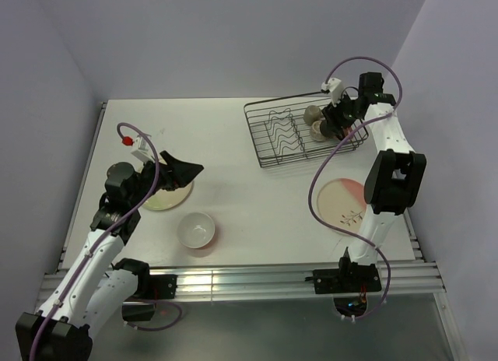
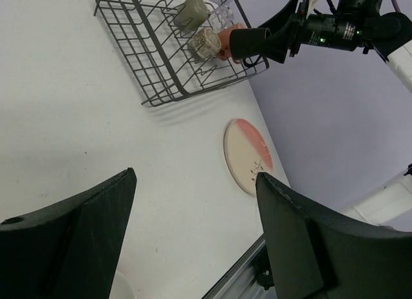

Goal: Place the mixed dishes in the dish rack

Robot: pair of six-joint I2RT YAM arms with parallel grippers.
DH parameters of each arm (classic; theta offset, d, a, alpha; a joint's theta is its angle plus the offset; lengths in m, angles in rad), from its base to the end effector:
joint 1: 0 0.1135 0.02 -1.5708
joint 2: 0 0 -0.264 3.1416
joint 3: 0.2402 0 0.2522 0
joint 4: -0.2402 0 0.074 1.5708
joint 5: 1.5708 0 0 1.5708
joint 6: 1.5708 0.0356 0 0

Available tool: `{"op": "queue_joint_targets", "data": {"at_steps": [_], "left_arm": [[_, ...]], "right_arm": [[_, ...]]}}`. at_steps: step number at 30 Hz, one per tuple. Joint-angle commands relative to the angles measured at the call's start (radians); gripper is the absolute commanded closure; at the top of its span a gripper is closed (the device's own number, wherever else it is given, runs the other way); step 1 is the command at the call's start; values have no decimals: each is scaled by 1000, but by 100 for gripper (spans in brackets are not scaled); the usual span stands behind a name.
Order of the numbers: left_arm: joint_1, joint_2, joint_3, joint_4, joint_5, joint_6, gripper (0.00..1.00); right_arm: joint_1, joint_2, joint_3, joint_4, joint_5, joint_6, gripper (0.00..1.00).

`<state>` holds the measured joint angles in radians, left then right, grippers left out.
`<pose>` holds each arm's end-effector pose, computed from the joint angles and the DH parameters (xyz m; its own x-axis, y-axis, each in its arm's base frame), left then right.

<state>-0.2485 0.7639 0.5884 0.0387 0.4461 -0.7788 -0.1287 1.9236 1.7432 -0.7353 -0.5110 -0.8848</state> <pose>0.1767 -0.0607 0.2980 -0.5409 -0.5165 -0.6638 0.3600 0.5711 -0.7377 0.4257 -0.0375 0.2930 -0.3562 -0.6345 -0.6860 -0.7248 0.6509 -0.2258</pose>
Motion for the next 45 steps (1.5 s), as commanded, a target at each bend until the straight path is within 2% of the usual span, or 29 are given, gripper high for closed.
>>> {"op": "queue_joint_targets", "data": {"at_steps": [1, 11, 23, 28, 36, 45], "left_arm": [[6, -2, 10, 26, -3, 19, 18], [6, 2, 21, 4, -7, 32, 18], [8, 9, 22, 1, -7, 33, 18], [6, 28, 28, 12, -1, 36, 18], [8, 44, 25, 29, 8, 35, 18], [9, 51, 25, 21, 11, 44, 18]], "right_arm": [[6, -17, -4, 1, -29, -135, 99], [5, 98, 101, -118, 17, -215, 97], [8, 124, 90, -127, 89, -279, 94], [6, 98, 91, -130, 75, -299, 93], [9, 136, 199, -225, 84, -327, 92], [38, 224, 242, -292, 160, -345, 89]]}}
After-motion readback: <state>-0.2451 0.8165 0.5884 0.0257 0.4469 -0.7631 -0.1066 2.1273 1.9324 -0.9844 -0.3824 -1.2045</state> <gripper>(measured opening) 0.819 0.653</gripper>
